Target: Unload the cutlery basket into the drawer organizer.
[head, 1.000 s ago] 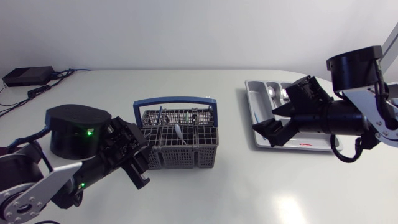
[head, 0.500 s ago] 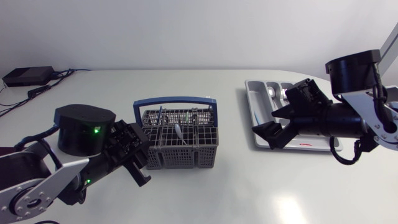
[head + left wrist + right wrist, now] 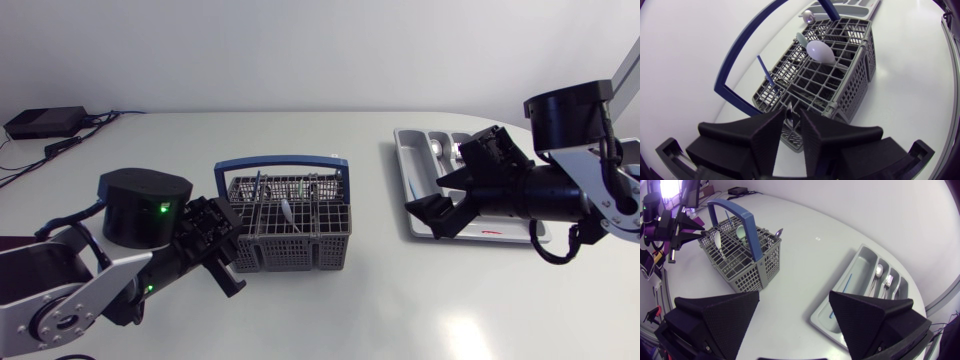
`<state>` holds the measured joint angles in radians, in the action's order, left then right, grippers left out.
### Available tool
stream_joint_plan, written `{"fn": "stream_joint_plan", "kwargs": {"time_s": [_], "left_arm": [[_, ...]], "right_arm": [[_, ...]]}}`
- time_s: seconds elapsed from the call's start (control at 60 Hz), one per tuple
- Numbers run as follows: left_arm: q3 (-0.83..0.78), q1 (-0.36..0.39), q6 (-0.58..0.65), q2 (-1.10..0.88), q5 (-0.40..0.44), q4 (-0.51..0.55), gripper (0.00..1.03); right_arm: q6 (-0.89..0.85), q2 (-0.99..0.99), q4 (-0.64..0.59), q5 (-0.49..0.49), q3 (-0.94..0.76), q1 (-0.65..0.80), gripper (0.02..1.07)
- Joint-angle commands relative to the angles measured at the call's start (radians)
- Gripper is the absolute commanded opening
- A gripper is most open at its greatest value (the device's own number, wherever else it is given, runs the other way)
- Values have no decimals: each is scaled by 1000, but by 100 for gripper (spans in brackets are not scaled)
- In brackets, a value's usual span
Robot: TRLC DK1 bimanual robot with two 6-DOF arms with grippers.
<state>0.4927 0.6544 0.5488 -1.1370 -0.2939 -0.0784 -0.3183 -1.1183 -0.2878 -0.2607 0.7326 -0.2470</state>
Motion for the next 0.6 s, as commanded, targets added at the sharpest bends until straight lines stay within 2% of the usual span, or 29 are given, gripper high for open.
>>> {"fn": "stream_joint_plan", "kwargs": {"time_s": [0.0, 0.333, 0.583], "left_arm": [[15, -12, -12, -17, -5, -11, 30], [20, -10, -12, -21, -5, -4, 17], [33, -12, -18, -12, 36, 28, 7]], "right_arm": [[4, 3, 4, -2, -24, 3, 102], [7, -2, 10, 0, -27, 3, 102], [7, -2, 15, 0, -32, 3, 102]]}}
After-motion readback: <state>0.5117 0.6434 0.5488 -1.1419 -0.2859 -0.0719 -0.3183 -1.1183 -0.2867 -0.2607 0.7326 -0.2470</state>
